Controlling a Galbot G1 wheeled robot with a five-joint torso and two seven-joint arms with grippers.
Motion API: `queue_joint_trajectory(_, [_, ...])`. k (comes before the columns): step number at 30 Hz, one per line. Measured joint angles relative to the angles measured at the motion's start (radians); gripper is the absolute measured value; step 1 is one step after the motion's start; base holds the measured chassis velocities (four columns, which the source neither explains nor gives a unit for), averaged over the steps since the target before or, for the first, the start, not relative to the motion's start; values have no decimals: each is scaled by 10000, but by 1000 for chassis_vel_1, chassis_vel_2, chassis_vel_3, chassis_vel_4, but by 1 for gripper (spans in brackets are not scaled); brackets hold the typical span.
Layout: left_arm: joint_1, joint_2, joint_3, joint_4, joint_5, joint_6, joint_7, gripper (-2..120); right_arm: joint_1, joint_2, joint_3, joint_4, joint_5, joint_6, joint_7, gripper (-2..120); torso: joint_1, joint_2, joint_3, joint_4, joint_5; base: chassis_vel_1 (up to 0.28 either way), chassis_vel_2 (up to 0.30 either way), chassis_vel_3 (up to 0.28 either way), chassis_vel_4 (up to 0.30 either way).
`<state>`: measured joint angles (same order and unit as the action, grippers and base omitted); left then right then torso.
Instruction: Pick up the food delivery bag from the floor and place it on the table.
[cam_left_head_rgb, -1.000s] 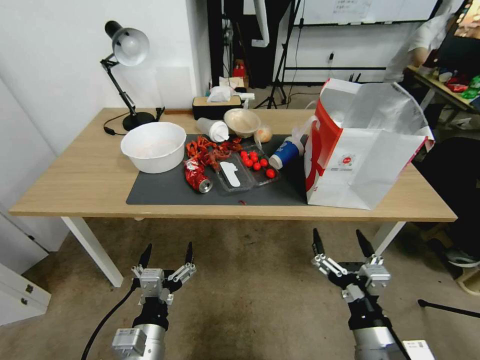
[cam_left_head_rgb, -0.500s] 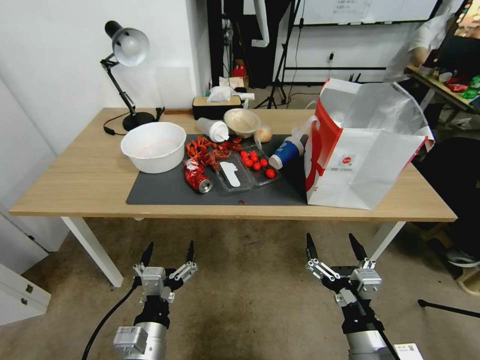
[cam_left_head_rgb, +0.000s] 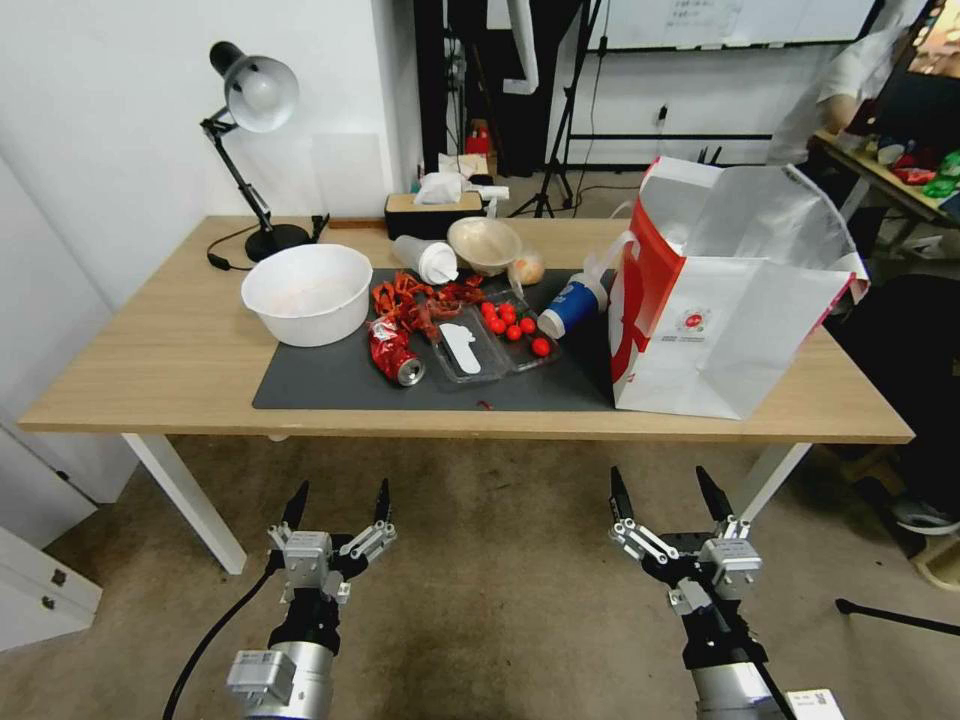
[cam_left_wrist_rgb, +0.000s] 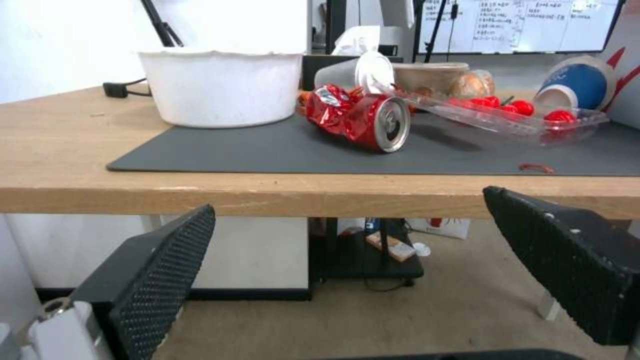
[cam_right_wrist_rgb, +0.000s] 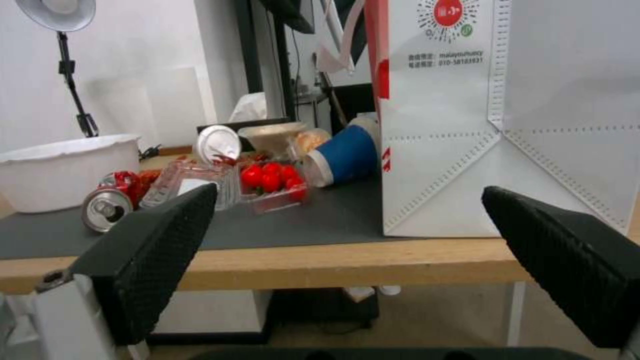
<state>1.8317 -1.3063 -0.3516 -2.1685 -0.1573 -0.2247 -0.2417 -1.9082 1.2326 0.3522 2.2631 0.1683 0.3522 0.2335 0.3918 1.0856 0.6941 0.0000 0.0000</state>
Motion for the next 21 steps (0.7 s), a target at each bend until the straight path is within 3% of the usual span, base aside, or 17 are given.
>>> queue_joint_trajectory(21, [-70,34,29,-19,-209,13,271,100,78,-39,186,-17,-7,0,-110,100,0,0,0,0,0,0,0,0,0])
